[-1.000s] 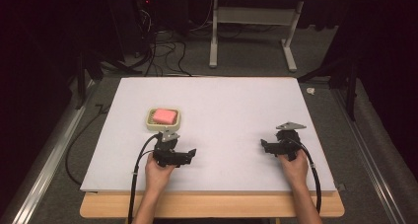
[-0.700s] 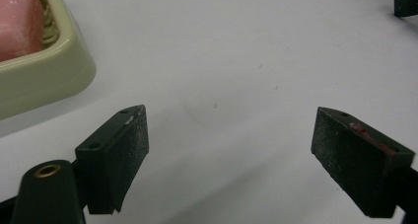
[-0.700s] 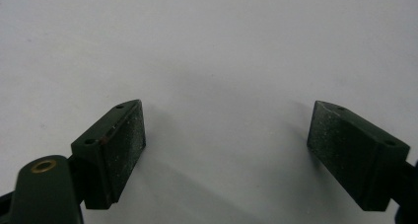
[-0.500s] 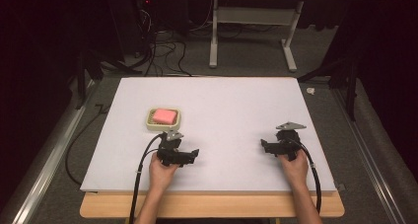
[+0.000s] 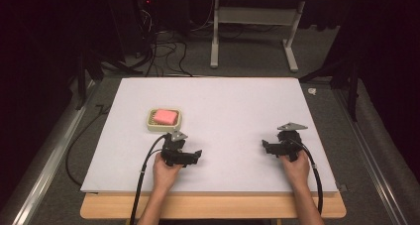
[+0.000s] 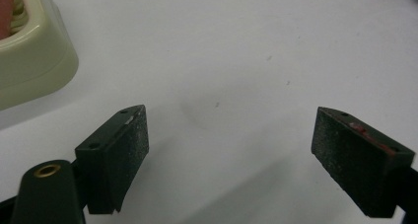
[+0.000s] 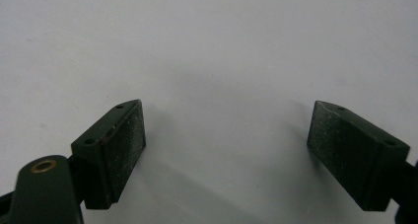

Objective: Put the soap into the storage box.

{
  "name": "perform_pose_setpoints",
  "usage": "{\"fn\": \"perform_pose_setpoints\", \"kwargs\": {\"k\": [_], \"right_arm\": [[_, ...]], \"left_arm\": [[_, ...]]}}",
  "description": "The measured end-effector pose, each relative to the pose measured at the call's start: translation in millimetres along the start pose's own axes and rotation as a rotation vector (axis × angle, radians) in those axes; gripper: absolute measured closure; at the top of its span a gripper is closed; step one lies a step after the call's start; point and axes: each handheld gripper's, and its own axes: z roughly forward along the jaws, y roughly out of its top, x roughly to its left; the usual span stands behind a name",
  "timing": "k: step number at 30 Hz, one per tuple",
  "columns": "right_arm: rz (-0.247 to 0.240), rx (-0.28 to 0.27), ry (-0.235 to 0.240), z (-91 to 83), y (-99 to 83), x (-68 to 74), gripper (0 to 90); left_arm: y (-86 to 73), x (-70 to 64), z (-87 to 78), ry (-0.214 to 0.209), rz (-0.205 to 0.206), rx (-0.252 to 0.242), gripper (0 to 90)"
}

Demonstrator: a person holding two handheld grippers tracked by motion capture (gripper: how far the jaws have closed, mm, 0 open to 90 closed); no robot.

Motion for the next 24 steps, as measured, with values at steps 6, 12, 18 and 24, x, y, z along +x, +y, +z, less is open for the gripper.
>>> {"fn": "perform_pose_setpoints", "kwargs": {"k": [6,12,18,24], "right_arm": [[0.0,0.0,0.0,0.0,0.0,0.0,15.2],[0.0,0.0,0.0,0.0,0.0,0.0,15.2],[0.0,0.0,-0.001,0.0,0.0,0.0,15.2],[0.0,0.0,0.0,0.0,0.0,0.0,15.2]], "left_arm": [[0.1,-0.1,3.4,0.011,-0.002,-0.005,15.2],[-0.6,-1.4,8.6,0.036,0.015,-0.003,15.2],[-0.8,-2.2,11.2,0.051,0.018,-0.007,15.1],[-0.6,-3.6,12.4,0.065,0.035,-0.002,15.1]]}}
